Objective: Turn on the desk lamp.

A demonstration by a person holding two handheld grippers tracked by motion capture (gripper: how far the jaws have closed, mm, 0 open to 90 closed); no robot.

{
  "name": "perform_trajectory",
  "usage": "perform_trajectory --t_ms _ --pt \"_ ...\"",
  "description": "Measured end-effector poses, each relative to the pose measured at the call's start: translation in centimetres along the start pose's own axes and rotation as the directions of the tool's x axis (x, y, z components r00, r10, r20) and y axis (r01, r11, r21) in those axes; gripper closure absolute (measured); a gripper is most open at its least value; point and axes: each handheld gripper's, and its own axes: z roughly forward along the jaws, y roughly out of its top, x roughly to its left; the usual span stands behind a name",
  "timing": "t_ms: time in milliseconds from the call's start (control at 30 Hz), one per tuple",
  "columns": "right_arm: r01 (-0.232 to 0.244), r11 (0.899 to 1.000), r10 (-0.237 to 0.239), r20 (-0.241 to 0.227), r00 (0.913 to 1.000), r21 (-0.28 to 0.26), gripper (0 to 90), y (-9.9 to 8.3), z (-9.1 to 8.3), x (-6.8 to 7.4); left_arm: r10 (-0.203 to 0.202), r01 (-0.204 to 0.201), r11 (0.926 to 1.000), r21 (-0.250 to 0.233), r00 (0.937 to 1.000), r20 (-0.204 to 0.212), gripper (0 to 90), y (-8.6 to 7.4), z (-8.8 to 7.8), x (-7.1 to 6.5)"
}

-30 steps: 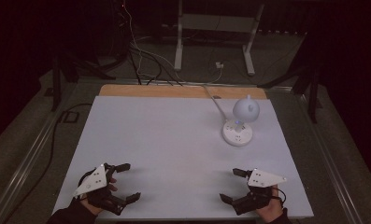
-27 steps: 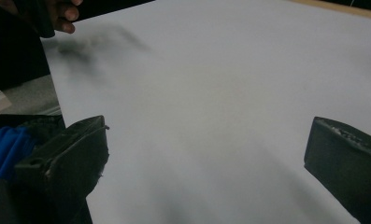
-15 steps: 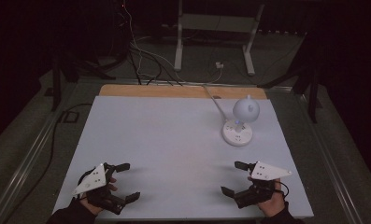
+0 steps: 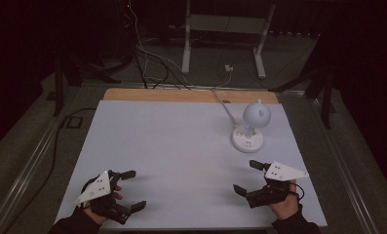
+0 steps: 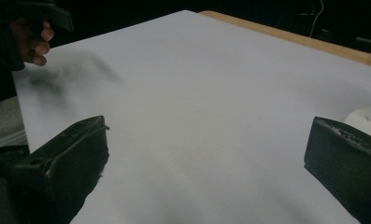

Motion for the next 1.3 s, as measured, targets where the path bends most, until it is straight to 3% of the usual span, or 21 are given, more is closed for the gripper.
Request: perform_trajectory --t_ms 400,867,1300 --pt "-0.015 1.000 0.015 0.036 0.9992 0.000 0.0 0.3 0.1 -0.9 0.002 -0.002 1.0000 -0.002 1.0000 0.000 0.4 0.0 0.0 0.0" --pt "-0.038 0.999 0.038 0.117 0.9924 -0.006 0.0 0.8 -0.1 -3.1 -0.001 0.001 1.0000 -0.007 1.0000 -0.005 0.4 0.0 0.0 0.0" --pt "-0.084 0.996 0.089 0.217 0.9721 -0.031 0.0 1.1 0.1 -5.1 -0.004 0.004 0.9999 -0.010 1.0000 -0.002 0.4 0.0 -0.1 0.0"
